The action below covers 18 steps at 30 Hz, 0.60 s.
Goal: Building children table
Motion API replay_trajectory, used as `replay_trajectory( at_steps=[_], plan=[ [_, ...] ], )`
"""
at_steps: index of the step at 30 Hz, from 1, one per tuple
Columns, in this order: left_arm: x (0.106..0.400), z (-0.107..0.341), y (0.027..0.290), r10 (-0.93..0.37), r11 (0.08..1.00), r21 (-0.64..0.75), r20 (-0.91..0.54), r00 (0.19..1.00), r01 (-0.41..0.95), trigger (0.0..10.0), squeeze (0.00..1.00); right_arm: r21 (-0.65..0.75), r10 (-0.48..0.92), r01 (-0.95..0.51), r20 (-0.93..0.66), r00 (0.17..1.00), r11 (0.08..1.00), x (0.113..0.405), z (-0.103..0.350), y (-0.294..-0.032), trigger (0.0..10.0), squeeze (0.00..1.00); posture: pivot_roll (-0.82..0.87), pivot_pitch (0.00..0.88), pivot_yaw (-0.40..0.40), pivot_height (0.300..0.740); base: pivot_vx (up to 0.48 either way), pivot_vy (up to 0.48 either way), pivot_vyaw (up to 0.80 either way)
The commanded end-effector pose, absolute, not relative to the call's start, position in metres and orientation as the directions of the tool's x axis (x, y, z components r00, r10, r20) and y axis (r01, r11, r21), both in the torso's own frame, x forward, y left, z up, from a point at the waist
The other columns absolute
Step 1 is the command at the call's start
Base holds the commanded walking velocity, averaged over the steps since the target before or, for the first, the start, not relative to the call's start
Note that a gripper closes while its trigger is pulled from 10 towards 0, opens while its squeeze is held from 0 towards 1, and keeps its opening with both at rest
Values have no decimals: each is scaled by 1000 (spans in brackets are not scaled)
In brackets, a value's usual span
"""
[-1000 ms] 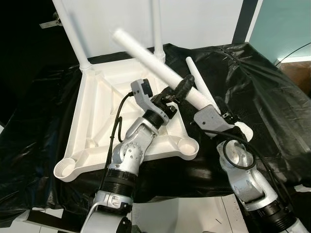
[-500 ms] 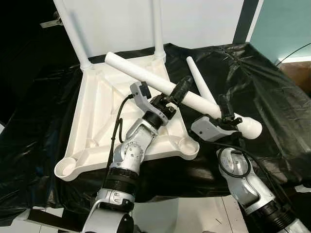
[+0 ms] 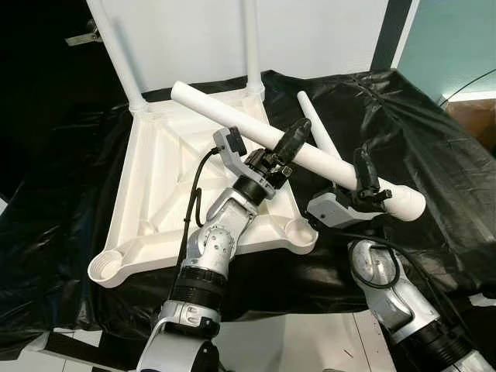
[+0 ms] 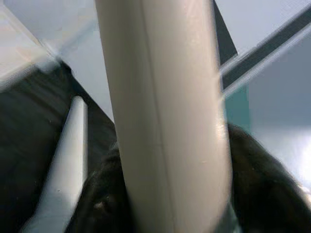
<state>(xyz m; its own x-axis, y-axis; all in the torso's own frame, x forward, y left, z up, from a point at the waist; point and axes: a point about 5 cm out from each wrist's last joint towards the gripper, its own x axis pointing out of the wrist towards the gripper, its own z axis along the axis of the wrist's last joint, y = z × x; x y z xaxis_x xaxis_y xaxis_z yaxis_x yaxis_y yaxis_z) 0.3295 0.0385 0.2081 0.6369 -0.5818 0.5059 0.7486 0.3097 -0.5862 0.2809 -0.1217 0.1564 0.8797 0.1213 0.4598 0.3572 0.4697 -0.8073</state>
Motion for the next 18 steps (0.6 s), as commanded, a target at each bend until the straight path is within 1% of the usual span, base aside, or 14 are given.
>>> replay_trajectory(
  at_steps=[1,2,3,4,5,7,8,9,11,13,14,15,16,18],
  plan=[
    [335,204,51,-541,378,-590,484,687,713,0,0,-758,140,309,463,875,575,278,163,-114,10000,1000,-131,23,69,740,0,0,0],
    [335,204,51,-541,378,-590,484,687,713,0,0,-758,140,309,463,875,575,278,163,-114,10000,1000,-131,23,69,740,0,0,0],
    [335,203,51,-544,378,-588,485,685,715,0,0,-735,135,224,394,909,640,281,164,-112,10000,1000,-133,22,71,740,0,0,0],
    [335,203,51,-544,378,-588,485,685,715,0,0,-735,135,224,394,909,640,281,164,-112,10000,1000,-133,22,71,740,0,0,0],
    [335,202,51,-549,380,-581,484,681,720,0,0,-661,134,85,273,953,746,286,163,-109,10000,1000,-133,21,71,740,0,0,0],
    [334,202,51,-552,380,-578,484,679,722,0,0,-617,134,38,230,964,786,287,163,-108,10000,1000,-133,21,71,740,0,0,0],
    [334,201,51,-554,381,-576,484,677,723,0,0,-564,158,-37,167,973,825,290,162,-109,10000,0,-136,20,71,740,0,0,0],
    [334,201,51,-554,381,-576,484,677,723,0,0,-564,158,-37,167,973,825,290,162,-109,10000,0,-136,20,71,740,0,0,0],
    [334,201,49,-564,383,-565,484,669,731,0,0,-445,200,-148,71,977,883,293,161,-111,10000,0,-137,18,70,740,0,0,0],
    [334,201,49,-564,383,-565,484,669,731,0,0,-445,200,-148,71,977,883,293,161,-111,10000,0,-137,18,70,740,0,0,0],
    [332,202,47,-575,381,-550,488,656,743,0,0,-385,252,-226,16,968,895,295,164,-113,10000,0,-141,16,67,740,0,0,0],
    [332,202,47,-575,381,-550,488,656,743,0,0,-385,252,-226,16,968,895,295,164,-113,10000,0,-141,16,67,740,0,0,0],
    [332,203,46,-573,374,-551,495,653,746,0,0,-347,298,-285,-18,955,894,295,166,-114,4745,0,-142,17,63,740,0,0,0],
    [332,203,46,-573,374,-551,495,653,746,0,0,-347,298,-285,-18,955,894,295,166,-114,4745,0,-142,17,63,740,0,0,0]
  ],
)
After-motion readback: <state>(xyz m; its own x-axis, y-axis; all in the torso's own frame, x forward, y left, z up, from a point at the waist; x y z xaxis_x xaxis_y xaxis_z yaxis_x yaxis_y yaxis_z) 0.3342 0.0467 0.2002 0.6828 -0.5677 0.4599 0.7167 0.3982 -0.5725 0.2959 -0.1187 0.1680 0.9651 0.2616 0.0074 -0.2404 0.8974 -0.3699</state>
